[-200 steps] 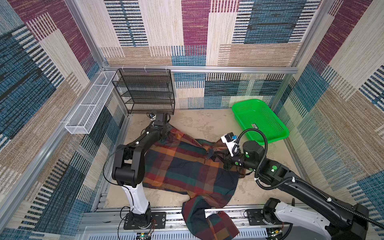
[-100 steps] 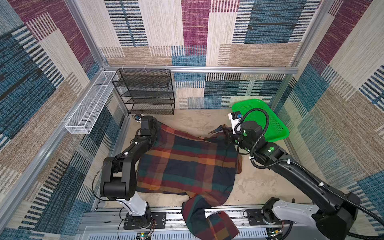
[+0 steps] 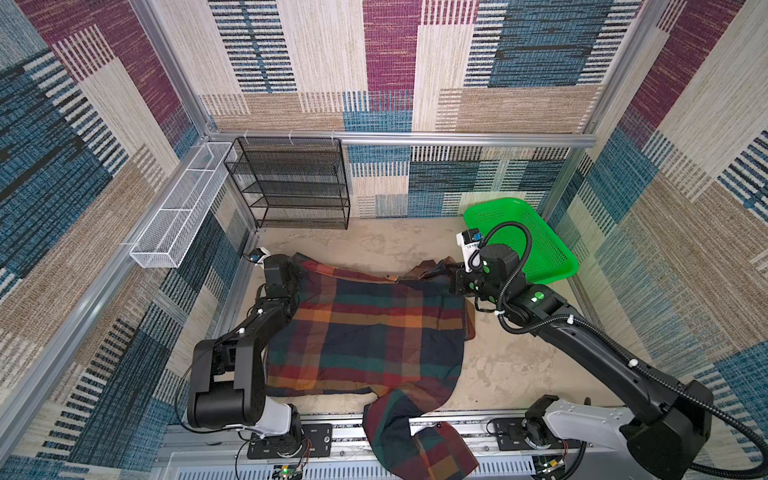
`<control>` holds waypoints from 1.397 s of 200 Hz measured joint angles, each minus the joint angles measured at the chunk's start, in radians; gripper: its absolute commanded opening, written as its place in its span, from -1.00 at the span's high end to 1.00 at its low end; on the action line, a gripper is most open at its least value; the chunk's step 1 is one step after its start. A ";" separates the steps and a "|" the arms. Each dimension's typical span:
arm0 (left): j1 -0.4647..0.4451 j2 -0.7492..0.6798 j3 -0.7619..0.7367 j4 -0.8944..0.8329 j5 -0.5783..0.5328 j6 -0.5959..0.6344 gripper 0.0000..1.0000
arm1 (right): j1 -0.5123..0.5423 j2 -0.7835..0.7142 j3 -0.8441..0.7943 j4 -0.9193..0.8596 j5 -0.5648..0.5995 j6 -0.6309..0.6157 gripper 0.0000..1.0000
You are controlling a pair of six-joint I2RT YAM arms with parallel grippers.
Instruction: Fold and stack the long sleeve shirts
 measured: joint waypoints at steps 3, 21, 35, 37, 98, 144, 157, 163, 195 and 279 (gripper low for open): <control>0.000 -0.008 -0.012 0.005 0.000 -0.003 1.00 | 0.002 -0.002 -0.005 -0.005 0.005 0.007 1.00; 0.000 -0.049 -0.085 0.024 -0.006 -0.017 1.00 | 0.028 -0.007 -0.041 -0.031 0.033 0.036 1.00; 0.000 -0.075 -0.145 0.049 -0.017 -0.042 1.00 | 0.053 0.000 -0.059 -0.058 0.056 0.049 1.00; 0.000 -0.078 -0.153 0.053 -0.019 -0.045 1.00 | 0.058 0.003 -0.060 -0.063 0.061 0.053 1.00; 0.000 -0.126 -0.268 0.070 -0.031 -0.150 0.19 | 0.149 0.051 -0.120 -0.132 0.181 0.141 1.00; 0.002 -0.295 -0.269 -0.066 -0.090 -0.230 -0.17 | 0.255 0.067 -0.159 -0.140 0.271 0.190 1.00; 0.003 -0.362 -0.250 -0.124 -0.107 -0.244 -0.26 | 0.275 0.073 -0.166 -0.137 0.287 0.190 1.00; 0.003 -0.388 -0.240 -0.146 -0.115 -0.246 -0.31 | 0.286 0.076 -0.169 -0.135 0.294 0.189 1.00; 0.007 -0.404 -0.140 -0.242 -0.134 -0.245 -0.31 | 0.327 0.082 -0.189 -0.097 0.294 0.173 1.00; 0.009 0.060 0.210 -0.380 -0.024 -0.164 -0.29 | 0.349 0.121 -0.212 -0.036 0.159 0.128 1.00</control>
